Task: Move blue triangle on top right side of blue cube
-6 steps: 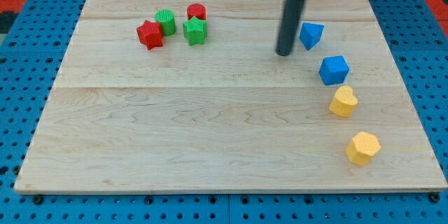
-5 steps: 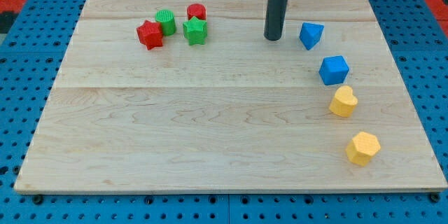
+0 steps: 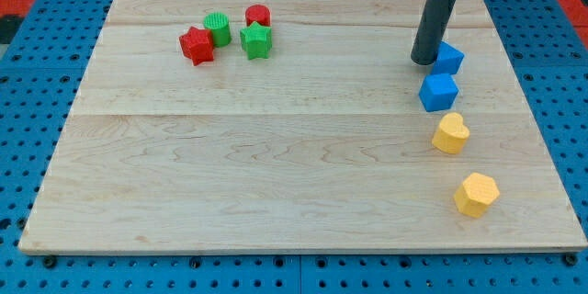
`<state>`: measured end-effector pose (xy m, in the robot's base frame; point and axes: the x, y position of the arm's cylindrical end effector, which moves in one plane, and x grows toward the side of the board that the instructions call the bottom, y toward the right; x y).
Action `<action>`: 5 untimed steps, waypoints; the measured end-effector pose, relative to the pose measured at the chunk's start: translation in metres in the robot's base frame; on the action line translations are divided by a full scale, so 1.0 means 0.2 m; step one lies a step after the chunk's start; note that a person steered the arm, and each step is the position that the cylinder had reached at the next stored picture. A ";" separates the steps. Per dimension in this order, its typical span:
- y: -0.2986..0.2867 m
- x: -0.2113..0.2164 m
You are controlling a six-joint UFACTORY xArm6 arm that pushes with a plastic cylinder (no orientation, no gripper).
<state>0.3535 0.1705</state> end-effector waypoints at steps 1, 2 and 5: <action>0.00 -0.13; 0.41 -0.25; 0.43 -0.06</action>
